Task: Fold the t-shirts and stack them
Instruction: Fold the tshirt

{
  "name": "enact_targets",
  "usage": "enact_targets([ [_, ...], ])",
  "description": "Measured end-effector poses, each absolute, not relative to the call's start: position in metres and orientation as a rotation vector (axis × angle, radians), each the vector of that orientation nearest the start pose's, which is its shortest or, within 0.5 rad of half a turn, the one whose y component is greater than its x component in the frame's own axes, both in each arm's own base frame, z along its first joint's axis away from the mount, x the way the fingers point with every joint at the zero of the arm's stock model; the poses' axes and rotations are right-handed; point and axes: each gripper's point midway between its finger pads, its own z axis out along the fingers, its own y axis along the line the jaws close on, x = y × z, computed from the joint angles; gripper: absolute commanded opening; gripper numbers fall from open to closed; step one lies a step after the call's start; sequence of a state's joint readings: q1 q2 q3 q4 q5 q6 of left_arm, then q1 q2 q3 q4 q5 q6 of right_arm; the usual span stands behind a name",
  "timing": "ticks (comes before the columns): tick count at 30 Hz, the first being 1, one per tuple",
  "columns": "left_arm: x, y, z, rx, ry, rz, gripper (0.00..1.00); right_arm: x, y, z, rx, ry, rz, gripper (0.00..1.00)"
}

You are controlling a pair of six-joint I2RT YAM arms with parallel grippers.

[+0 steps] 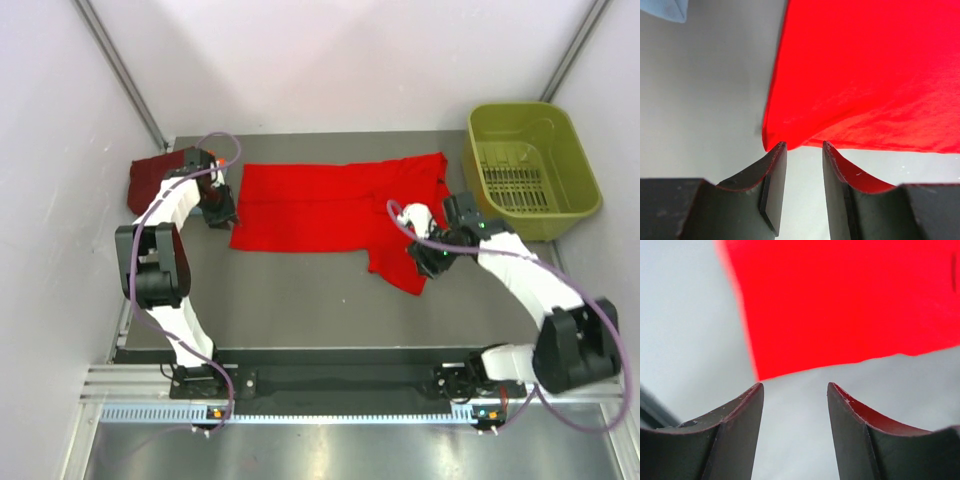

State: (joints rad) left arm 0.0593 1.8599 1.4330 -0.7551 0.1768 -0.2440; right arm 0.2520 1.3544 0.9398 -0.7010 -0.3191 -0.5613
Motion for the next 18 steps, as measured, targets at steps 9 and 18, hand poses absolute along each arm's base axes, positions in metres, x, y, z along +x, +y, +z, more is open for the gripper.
enact_targets([
  [9,0.413,-0.019,0.095,-0.368,2.675,-0.31,0.4,0.211,0.134,0.083,-1.446,2.194,0.372,0.54],
  [18,0.417,-0.018,0.098,-0.37,2.659,-0.312,0.4,0.202,0.129,0.052,-1.615,2.179,0.285,0.53],
])
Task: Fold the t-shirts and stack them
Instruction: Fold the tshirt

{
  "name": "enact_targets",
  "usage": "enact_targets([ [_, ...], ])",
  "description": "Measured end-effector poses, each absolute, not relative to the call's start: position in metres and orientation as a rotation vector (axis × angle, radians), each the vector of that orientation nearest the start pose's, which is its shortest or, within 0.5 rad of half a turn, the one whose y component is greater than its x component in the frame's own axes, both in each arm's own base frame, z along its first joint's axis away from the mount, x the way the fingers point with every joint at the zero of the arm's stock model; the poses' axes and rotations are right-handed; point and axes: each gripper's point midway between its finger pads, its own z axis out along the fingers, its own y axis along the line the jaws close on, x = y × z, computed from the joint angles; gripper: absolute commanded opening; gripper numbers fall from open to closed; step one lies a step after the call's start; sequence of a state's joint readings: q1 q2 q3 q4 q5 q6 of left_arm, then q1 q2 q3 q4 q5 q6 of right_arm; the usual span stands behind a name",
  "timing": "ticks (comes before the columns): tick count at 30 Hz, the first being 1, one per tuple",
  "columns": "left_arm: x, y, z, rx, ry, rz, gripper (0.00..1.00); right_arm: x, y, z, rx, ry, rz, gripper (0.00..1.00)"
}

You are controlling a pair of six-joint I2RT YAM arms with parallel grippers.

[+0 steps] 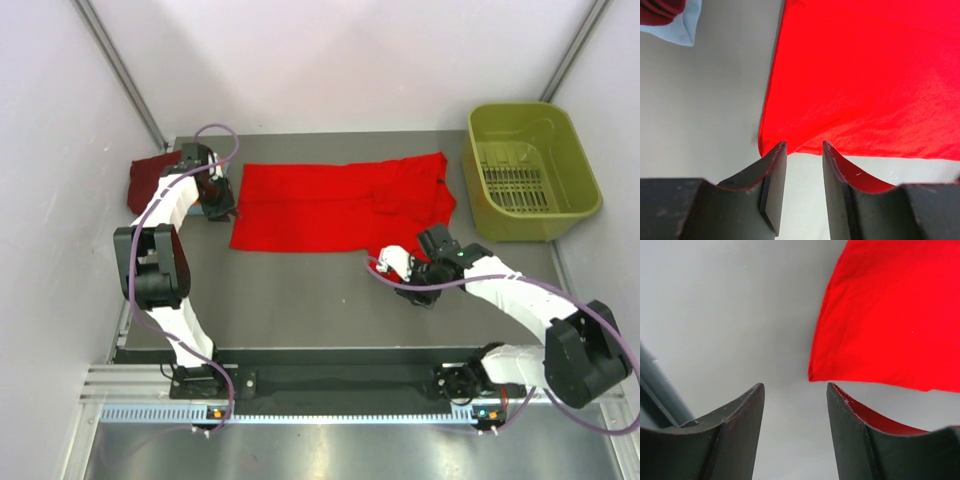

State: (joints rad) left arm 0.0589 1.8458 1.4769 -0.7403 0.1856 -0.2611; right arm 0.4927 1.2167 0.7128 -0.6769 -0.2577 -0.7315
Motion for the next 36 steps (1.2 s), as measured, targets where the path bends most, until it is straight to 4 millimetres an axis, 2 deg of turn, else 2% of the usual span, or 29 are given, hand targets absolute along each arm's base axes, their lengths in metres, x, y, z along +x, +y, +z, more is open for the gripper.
enact_targets([
  [11,0.417,-0.017,0.11,-0.366,2.629,-0.305,0.4,0.226,0.128,0.034,-1.661,2.153,0.167,0.51],
  [19,0.416,-0.009,0.111,-0.39,2.624,-0.284,0.4,0.218,0.119,0.02,-1.721,2.161,0.138,0.49],
  [22,0.416,-0.007,0.11,-0.398,2.624,-0.279,0.4,0.218,0.118,0.018,-1.725,2.158,0.131,0.4],
  [25,0.414,-0.005,0.107,-0.408,2.631,-0.276,0.41,0.221,0.118,0.018,-1.719,2.146,0.111,0.39],
  [27,0.411,-0.004,0.103,-0.417,2.642,-0.275,0.41,0.225,0.119,0.019,-1.71,2.133,0.094,0.35],
  [30,0.403,-0.002,0.095,-0.452,2.663,-0.279,0.41,0.231,0.119,0.019,-1.696,2.118,0.067,0.21],
  [31,0.4,-0.001,0.093,-0.47,2.668,-0.284,0.41,0.233,0.119,0.019,-1.692,2.114,0.058,0.07],
  [32,0.396,0.0,0.089,-0.489,2.675,-0.284,0.41,0.234,0.118,0.018,-1.695,2.108,0.05,0.0],
  [36,0.38,0.007,0.076,-0.593,2.706,-0.309,0.45,0.235,0.116,0.018,-1.685,2.117,0.026,0.0],
])
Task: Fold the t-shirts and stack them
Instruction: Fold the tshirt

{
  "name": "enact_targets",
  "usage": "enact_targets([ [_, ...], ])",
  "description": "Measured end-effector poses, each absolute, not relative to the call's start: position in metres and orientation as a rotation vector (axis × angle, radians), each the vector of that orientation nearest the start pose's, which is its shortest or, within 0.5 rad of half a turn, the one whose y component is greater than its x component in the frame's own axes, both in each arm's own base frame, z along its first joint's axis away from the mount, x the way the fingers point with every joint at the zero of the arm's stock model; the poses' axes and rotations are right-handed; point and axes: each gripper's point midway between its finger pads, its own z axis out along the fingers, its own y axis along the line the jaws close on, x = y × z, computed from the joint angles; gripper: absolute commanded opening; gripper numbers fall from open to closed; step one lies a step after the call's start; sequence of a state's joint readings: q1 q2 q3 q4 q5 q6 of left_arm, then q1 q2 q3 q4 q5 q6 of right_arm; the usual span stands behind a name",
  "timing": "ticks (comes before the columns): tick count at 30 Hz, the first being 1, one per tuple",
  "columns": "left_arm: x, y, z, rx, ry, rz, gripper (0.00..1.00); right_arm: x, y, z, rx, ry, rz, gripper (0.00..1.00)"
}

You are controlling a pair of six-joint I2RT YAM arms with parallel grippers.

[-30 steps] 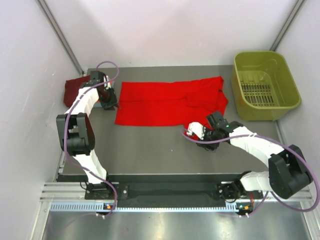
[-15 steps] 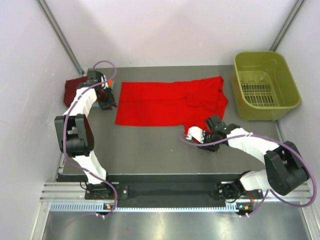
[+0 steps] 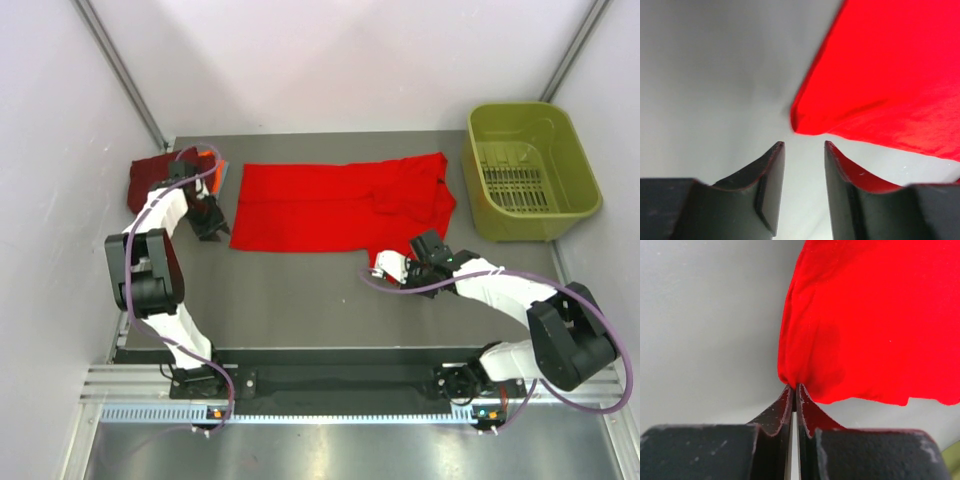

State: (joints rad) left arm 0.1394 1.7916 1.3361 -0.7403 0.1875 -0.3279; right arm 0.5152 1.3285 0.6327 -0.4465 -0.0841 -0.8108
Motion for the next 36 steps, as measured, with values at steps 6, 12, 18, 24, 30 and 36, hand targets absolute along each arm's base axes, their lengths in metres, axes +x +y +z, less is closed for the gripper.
enact_targets([
  [6,0.349,0.02,0.052,-0.78,2.755,-0.343,0.46,0.236,0.114,0.018,-1.677,2.118,0.012,0.0],
  [12,0.342,0.026,0.045,-0.874,2.751,-0.389,0.45,0.236,0.114,0.018,-1.674,2.115,0.008,0.0],
  [18,0.356,0.02,0.034,-0.879,2.769,-0.463,0.44,0.236,0.114,0.018,-1.673,2.116,0.007,0.0],
  [24,0.367,0.015,0.026,-0.901,2.774,-0.531,0.44,0.236,0.114,0.018,-1.671,2.118,0.008,0.0],
  [30,0.375,0.014,0.028,-0.896,2.759,-0.556,0.38,0.236,0.113,0.018,-1.665,2.122,0.006,0.0],
  [36,0.376,0.011,0.03,-0.894,2.753,-0.588,0.34,0.236,0.113,0.018,-1.665,2.123,0.006,0.0],
])
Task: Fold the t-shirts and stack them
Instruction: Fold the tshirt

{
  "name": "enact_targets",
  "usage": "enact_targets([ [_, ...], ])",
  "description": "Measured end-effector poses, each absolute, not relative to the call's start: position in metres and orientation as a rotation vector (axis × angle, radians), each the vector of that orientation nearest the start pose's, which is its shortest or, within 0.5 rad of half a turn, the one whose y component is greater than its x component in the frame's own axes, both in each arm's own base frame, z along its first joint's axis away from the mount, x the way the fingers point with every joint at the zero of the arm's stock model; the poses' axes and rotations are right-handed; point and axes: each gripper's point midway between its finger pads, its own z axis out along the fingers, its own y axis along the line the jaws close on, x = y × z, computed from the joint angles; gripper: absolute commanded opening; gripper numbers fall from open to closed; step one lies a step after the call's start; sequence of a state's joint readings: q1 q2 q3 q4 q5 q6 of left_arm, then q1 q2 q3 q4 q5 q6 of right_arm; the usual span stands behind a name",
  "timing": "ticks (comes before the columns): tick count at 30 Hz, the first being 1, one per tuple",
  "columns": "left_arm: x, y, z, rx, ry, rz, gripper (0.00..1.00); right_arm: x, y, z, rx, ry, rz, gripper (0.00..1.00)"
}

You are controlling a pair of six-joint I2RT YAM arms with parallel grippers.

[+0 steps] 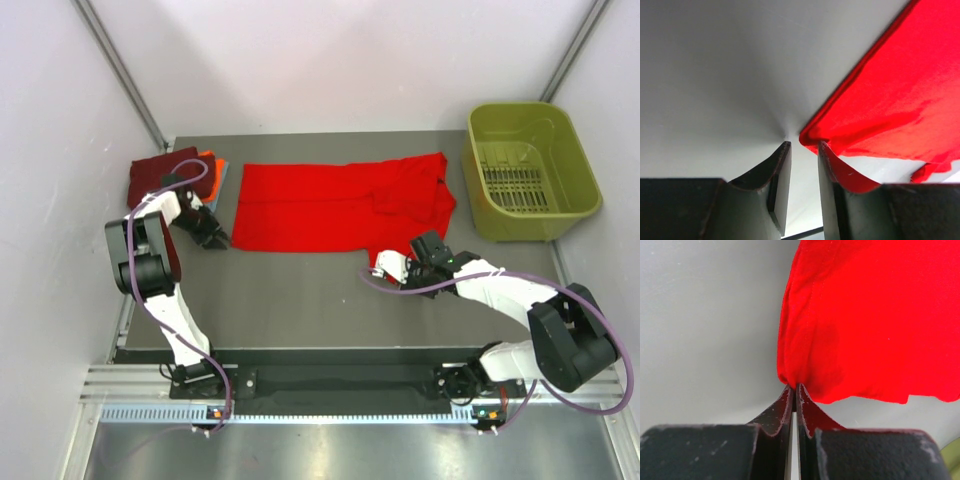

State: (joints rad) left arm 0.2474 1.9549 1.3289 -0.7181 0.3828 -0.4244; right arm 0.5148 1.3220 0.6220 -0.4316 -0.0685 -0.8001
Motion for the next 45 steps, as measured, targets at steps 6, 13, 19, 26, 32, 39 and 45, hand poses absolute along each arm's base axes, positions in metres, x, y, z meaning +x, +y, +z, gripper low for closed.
enact_targets([
  [6,0.374,0.002,0.035,-0.914,2.728,-0.663,0.4,0.238,0.114,0.017,-1.664,2.121,0.004,0.0],
  [13,0.377,-0.004,0.035,-0.919,2.715,-0.703,0.32,0.245,0.116,0.018,-1.656,2.114,-0.009,0.0],
  [19,0.378,-0.01,0.029,-0.915,2.734,-0.712,0.0,0.246,0.116,0.018,-1.653,2.112,-0.013,0.0],
  [26,0.379,-0.013,0.03,-0.899,2.732,-0.724,0.0,0.247,0.116,0.018,-1.648,2.11,-0.02,0.0],
  [32,0.385,-0.015,0.053,-0.841,2.689,-0.745,0.0,0.261,0.102,0.028,-1.53,2.18,-0.038,0.0],
  [39,0.409,-0.01,0.108,-0.699,2.558,-0.738,0.0,0.319,0.085,0.081,-1.263,2.159,-0.108,0.0],
  [45,0.424,-0.007,0.123,-0.655,2.52,-0.733,0.0,0.339,0.082,0.093,-1.214,2.146,-0.126,0.0],
])
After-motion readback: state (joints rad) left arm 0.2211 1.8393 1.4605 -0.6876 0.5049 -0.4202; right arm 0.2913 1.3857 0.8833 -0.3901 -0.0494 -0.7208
